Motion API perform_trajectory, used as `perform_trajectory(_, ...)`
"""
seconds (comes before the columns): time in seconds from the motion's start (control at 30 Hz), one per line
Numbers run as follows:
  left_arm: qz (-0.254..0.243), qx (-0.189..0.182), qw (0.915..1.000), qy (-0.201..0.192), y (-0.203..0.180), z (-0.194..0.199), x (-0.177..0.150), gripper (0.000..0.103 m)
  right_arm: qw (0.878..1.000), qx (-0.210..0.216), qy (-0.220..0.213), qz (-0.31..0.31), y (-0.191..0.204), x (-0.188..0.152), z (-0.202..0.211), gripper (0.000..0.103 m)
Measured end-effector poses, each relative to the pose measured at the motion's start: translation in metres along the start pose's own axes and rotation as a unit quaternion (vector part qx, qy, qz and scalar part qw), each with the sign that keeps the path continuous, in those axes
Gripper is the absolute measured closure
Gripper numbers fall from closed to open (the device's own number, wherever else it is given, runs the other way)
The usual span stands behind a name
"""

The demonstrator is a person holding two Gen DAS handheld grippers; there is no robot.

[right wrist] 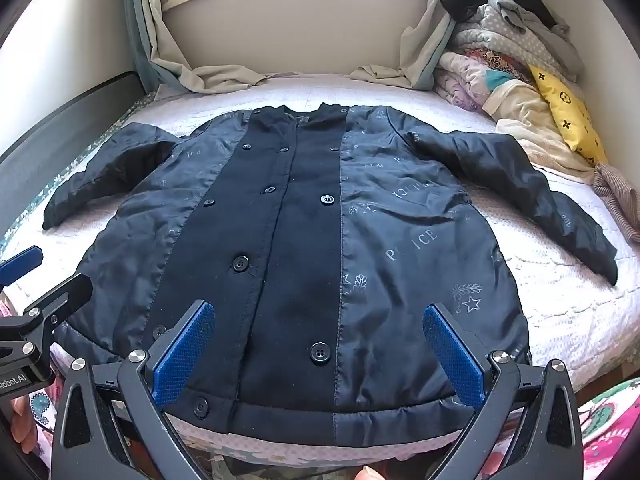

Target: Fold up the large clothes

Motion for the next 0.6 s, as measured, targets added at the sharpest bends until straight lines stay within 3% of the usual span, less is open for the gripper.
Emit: perform_trajectory(0.6, 0.0, 0.0, 1.0, 0.0, -0.0005, 0.0003, -0.0004, 0.001, 1.0, -0.001, -0.001, 0.0, -0.0002, 0.0, 0.0002, 0.0)
Point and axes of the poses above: each gripper's, at about its wrist camera, not at the fingertips, and z roughly against the way its jaws point, y to its left, x to its top, the point moved 2 cm from there along -z, roughly the way its jaws point, and after that the axes turned 1 degree about -y, right-handed, at the moved point
